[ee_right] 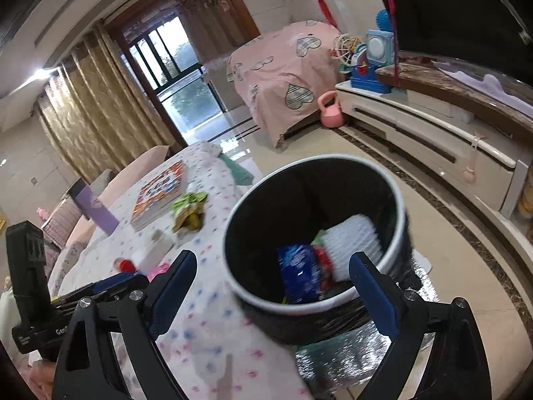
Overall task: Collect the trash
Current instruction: 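Move both tools back to the table toward the Skittles tube and pink hairbrush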
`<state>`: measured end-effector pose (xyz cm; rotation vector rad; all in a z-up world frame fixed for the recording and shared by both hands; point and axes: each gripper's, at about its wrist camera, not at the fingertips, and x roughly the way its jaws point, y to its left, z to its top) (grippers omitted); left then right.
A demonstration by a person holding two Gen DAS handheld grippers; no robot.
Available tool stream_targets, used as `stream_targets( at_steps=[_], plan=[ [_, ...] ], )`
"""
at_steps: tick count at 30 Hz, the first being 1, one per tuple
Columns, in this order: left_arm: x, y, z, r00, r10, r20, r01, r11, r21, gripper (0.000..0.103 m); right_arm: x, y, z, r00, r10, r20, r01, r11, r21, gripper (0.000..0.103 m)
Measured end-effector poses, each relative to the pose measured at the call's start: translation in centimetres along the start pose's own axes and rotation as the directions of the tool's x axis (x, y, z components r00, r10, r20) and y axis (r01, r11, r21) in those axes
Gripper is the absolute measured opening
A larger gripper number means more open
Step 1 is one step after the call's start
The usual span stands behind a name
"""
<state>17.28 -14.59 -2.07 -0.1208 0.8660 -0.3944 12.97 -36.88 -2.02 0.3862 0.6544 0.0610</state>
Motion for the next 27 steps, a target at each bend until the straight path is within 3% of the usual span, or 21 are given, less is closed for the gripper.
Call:
stream_targets(
  at_steps=[15, 27],
  plan=[
    [-3.0, 8.0, -2.9, 0.998, 0.067, -0.002, -0.066, 0.988, -0.142, 0.069, 2.0, 7.5, -3.7, 0.992, 0.09, -0.084, -0.097, 0.993, -0.074, 0.095],
    [-2.6, 11.9, -1.6, 0.993, 0.121, -0.002, -0.119, 0.971, -0.208, 0.072, 3.7, 10.5, -5.5, 0.984, 0.115, -0.133, -0.128, 0.987, -0.101, 0.095]
  ],
)
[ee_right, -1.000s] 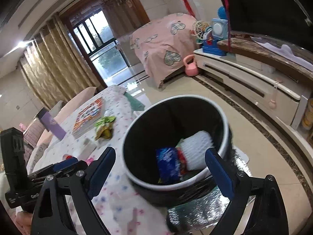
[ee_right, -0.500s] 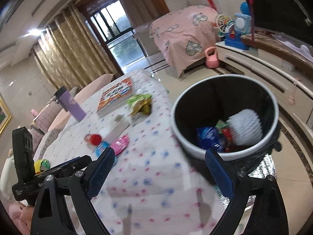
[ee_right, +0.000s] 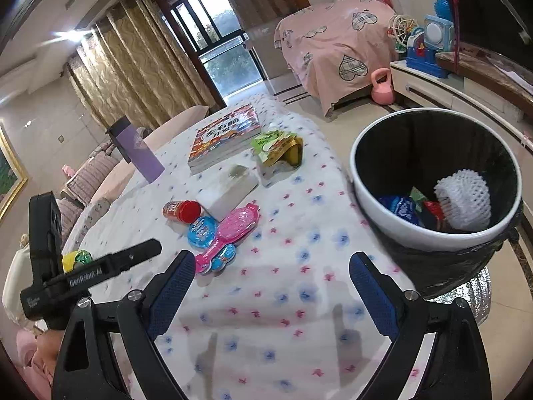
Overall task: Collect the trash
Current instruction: 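Move both tools back to the table toward the Skittles tube and pink hairbrush, then grasp the pink hairbrush with right tool while left tool grasps the red Skittles tube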
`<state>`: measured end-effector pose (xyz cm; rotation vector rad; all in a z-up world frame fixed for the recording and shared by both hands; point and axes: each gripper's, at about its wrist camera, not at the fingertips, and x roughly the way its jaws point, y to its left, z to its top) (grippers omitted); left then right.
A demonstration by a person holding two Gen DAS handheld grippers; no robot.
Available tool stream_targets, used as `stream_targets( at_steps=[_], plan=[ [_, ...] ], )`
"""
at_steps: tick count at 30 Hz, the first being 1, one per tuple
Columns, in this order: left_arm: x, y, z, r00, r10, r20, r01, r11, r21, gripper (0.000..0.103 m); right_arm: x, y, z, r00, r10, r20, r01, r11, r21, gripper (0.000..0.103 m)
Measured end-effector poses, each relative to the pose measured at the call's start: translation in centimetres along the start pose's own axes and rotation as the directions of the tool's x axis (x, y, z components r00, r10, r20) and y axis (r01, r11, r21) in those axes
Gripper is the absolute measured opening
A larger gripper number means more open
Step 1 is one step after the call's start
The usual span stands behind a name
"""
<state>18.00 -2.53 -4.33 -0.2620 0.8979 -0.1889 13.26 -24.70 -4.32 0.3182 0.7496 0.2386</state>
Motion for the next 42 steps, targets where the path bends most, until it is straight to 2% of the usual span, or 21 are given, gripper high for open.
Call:
stream_targets(
  at_steps=[8, 11, 18, 22, 25, 27, 31, 33, 34, 36, 42],
  plan=[
    [3.5, -0.5, 2.8, 0.998, 0.063, -0.011, -0.063, 0.998, 0.023, 0.075, 1.3, 0.8, 0.3, 1.0, 0.015, -0.015, -0.015, 1.0, -0.002, 0.095],
    [4.5, -0.2, 3.2, 0.99, 0.137, -0.011, -0.137, 0.99, 0.036, 0.075, 1.7, 0.9, 0.6, 1.0, 0.018, -0.014, -0.018, 1.0, 0.002, 0.095],
    [2.7, 6.5, 1.2, 0.981, 0.186, -0.064, -0.188, 0.981, -0.042, 0.075, 3.5, 1.6, 1.2, 0.999, 0.039, -0.032, -0.04, 0.999, -0.012, 0.095],
    [0.3, 9.5, 0.2, 0.984, 0.168, -0.062, -0.173, 0.981, -0.091, 0.075, 5.4, 2.7, 1.5, 0.997, 0.055, -0.054, -0.057, 0.998, -0.034, 0.092],
    [-0.4, 9.7, 0.2, 0.988, 0.143, -0.065, -0.149, 0.983, -0.104, 0.075, 7.5, 3.5, 1.6, 0.995, 0.04, -0.095, -0.044, 0.998, -0.039, 0.078],
    [-0.4, 9.4, 0.5, 0.991, 0.116, -0.062, -0.122, 0.987, -0.108, 0.075, 9.2, 3.6, 1.7, 0.989, 0.029, -0.142, -0.033, 0.999, -0.029, 0.065],
    [0.5, 8.0, 1.5, 0.994, 0.084, -0.071, -0.091, 0.99, -0.106, 0.075, 10.9, 3.4, 2.1, 0.988, 0.026, -0.152, -0.027, 1.0, -0.007, 0.054],
    [1.2, 7.2, 2.2, 0.995, 0.06, -0.078, -0.068, 0.991, -0.112, 0.075, 11.2, 3.3, 2.4, 0.987, 0.038, -0.154, -0.037, 0.999, 0.005, 0.025],
    [1.5, 6.7, 2.6, 0.996, 0.049, -0.076, -0.058, 0.992, -0.116, 0.076, 11.3, 3.3, 2.5, 0.987, 0.028, -0.155, -0.028, 1.0, -0.003, 0.024],
    [2.2, 5.9, 3.4, 0.997, 0.043, -0.07, -0.051, 0.992, -0.116, 0.078, 11.1, 3.4, 2.6, 0.989, 0.035, -0.142, -0.038, 0.999, -0.018, 0.015],
    [5.7, 4.1, 5.7, 0.994, 0.046, -0.098, -0.062, 0.984, -0.165, 0.081, 9.6, 3.4, 2.9, 0.993, 0.024, -0.113, -0.031, 0.997, -0.066, 0.011]
  ],
)
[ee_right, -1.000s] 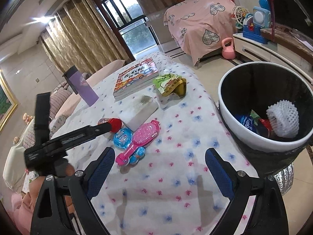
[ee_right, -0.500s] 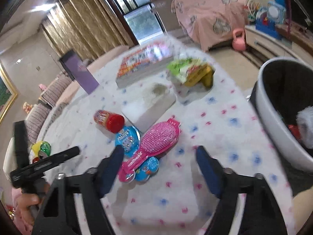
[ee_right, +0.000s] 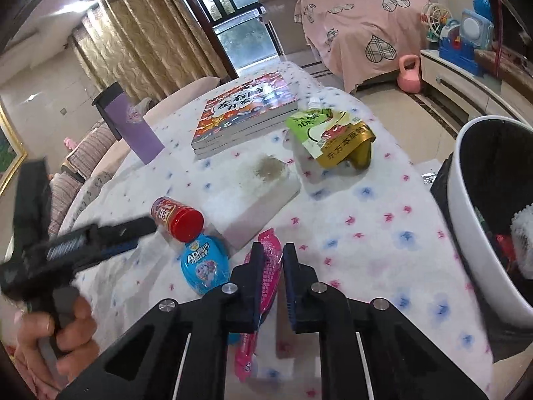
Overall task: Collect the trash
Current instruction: 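Grasp the pink hairbrush with right tool while left tool grasps the red Skittles tube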
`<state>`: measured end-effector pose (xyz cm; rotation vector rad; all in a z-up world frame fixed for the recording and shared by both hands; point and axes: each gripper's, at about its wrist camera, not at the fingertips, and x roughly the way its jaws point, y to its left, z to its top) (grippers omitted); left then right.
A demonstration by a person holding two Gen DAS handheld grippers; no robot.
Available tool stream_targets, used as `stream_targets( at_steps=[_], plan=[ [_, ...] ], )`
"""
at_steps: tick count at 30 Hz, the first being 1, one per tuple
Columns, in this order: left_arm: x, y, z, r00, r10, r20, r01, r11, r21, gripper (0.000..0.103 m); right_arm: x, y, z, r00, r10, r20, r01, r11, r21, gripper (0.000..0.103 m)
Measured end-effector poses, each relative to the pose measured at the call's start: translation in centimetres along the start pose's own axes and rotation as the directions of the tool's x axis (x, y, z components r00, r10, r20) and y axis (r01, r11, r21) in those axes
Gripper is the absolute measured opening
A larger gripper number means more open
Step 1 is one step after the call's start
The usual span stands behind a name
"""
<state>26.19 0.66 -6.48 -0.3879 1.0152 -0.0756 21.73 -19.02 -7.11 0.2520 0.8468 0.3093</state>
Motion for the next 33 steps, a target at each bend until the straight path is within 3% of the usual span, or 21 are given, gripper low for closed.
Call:
stream_targets(
  at_steps=[4, 5, 7, 10, 12, 14, 16, 19, 20, 21, 23, 24, 25, 28, 33],
  plan=[
    [1.3, -0.9, 0.5, 0.999, 0.031, 0.02, -0.031, 0.999, 0.032, 0.08, -0.1, -1.1, -0.1, 1.0, 0.012, -0.01, -0.012, 1.0, 0.024, 0.012],
    [1.3, -1.2, 0.4, 0.999, 0.023, 0.029, -0.025, 0.998, 0.057, 0.077, 0.0, -1.2, 0.0, 1.0, 0.022, -0.016, -0.021, 0.999, 0.033, 0.017],
    [1.2, -1.4, 0.3, 0.999, -0.015, 0.029, 0.012, 0.996, 0.093, 0.058, 0.1, -1.7, -0.1, 0.999, 0.037, -0.024, -0.036, 0.998, 0.058, 0.017],
    [0.7, -1.7, 0.2, 0.999, -0.047, 0.018, 0.044, 0.988, 0.147, 0.041, -0.2, -1.9, -0.4, 0.998, 0.049, -0.025, -0.047, 0.996, 0.072, 0.025],
    [0.1, -2.0, -0.1, 0.998, -0.055, 0.017, 0.05, 0.978, 0.201, 0.03, -0.4, -1.6, -0.6, 0.998, 0.053, -0.026, -0.051, 0.996, 0.07, 0.044],
    [-0.5, -2.1, -0.4, 0.998, -0.064, 0.004, 0.062, 0.967, 0.246, 0.018, -0.4, -1.2, -1.1, 0.998, 0.052, -0.035, -0.05, 0.997, 0.057, 0.054],
    [-0.8, -1.9, -0.5, 0.996, -0.086, -0.03, 0.091, 0.961, 0.261, 0.003, -0.2, -0.6, -1.6, 0.998, 0.044, -0.051, -0.042, 0.999, 0.033, 0.054],
    [-1.0, -1.0, -1.0, 0.995, -0.071, -0.071, 0.088, 0.956, 0.282, 0.003, -0.1, 0.2, -2.2, 0.999, 0.004, -0.047, -0.004, 1.0, -0.016, 0.053],
    [-1.2, -0.7, -1.3, 0.995, -0.065, -0.072, 0.082, 0.959, 0.27, 0.003, 0.0, 0.5, -2.2, 0.999, -0.006, -0.048, 0.005, 1.0, -0.028, 0.046],
    [-1.3, -0.3, -1.3, 0.995, -0.069, -0.073, 0.086, 0.965, 0.248, 0.011, 0.1, 0.7, -2.2, 0.999, 0.0, -0.052, -0.002, 1.0, -0.031, 0.03],
    [-1.8, 0.3, -1.1, 0.994, -0.093, -0.058, 0.103, 0.975, 0.198, 0.041, 0.4, 0.8, -2.2, 0.998, -0.009, -0.057, 0.006, 0.999, -0.04, 0.031],
    [-2.0, 0.4, -0.9, 0.995, -0.092, -0.04, 0.098, 0.98, 0.171, 0.062, 0.4, 0.9, -2.2, 0.998, -0.012, -0.055, 0.009, 0.999, -0.046, 0.03],
    [-2.2, 0.4, -0.7, 0.995, -0.097, -0.024, 0.099, 0.983, 0.153, 0.067, 0.3, 1.0, -2.2, 0.999, -0.007, -0.054, 0.004, 0.999, -0.047, 0.03],
    [-1.4, -0.7, 0.2, 0.997, -0.074, -0.01, 0.075, 0.989, 0.124, 0.073, -0.4, 1.0, -2.3, 0.999, -0.008, -0.036, 0.006, 0.999, -0.046, 0.028],
    [1.7, -1.9, 1.3, 1.0, -0.006, -0.029, 0.009, 0.994, 0.107, 0.073, -1.6, 0.4, -1.9, 1.0, -0.005, -0.013, 0.005, 0.999, -0.038, 0.025]
  ],
)
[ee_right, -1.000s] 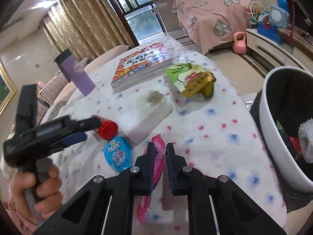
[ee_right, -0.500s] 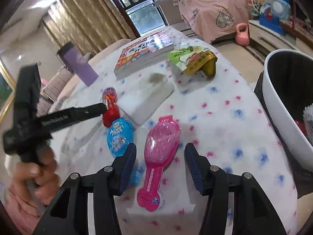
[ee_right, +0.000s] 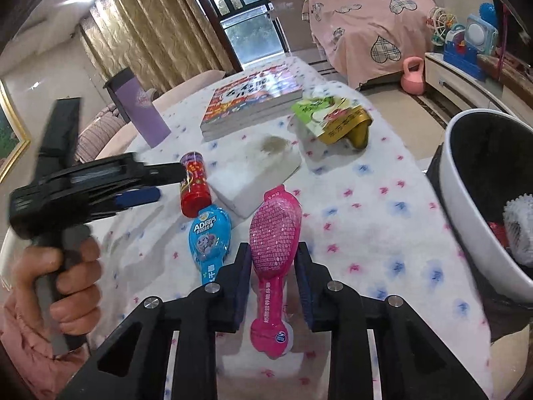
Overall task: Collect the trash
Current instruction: 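Grasp the pink hairbrush with right tool while left tool grasps the red Skittles tube, then carry the Skittles tube and pink hairbrush over the bin and open both tools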
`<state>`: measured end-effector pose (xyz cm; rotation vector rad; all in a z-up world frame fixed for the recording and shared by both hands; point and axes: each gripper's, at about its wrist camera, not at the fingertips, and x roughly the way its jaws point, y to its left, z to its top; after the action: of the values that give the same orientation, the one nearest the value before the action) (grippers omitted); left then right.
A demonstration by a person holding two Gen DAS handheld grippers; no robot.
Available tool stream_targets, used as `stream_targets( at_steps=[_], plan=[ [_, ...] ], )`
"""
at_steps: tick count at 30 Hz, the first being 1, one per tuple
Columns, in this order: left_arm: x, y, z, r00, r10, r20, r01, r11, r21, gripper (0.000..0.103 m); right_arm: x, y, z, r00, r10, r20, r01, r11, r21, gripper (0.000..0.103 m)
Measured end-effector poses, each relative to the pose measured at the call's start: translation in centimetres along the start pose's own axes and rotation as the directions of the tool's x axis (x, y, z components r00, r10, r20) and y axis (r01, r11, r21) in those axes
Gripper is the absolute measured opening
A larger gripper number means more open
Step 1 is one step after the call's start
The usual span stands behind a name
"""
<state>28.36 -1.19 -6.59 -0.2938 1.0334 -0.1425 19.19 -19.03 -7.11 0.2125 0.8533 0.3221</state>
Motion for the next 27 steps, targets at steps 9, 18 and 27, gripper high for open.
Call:
stream_targets(
  at_steps=[9, 18, 27],
  plan=[
    [-0.4, -1.0, -1.4, 0.999, 0.027, 0.032, -0.031, 0.992, 0.124, 0.038, -1.3, -1.1, 0.1, 1.0, 0.005, 0.023, -0.005, 1.0, 0.028, 0.015],
    [-6.6, -1.2, -5.3, 0.996, -0.058, 0.074, 0.045, 0.985, 0.165, 0.036, -3.1, -1.6, -0.1, 0.998, 0.02, 0.055, -0.022, 0.999, 0.039, 0.015],
    [-7.5, -7.5, -7.9, 0.983, -0.18, 0.021, 0.167, 0.945, 0.282, 0.036, -6.2, -2.9, -0.7, 0.994, -0.004, 0.108, -0.003, 0.998, 0.062, 0.015]
  ],
)
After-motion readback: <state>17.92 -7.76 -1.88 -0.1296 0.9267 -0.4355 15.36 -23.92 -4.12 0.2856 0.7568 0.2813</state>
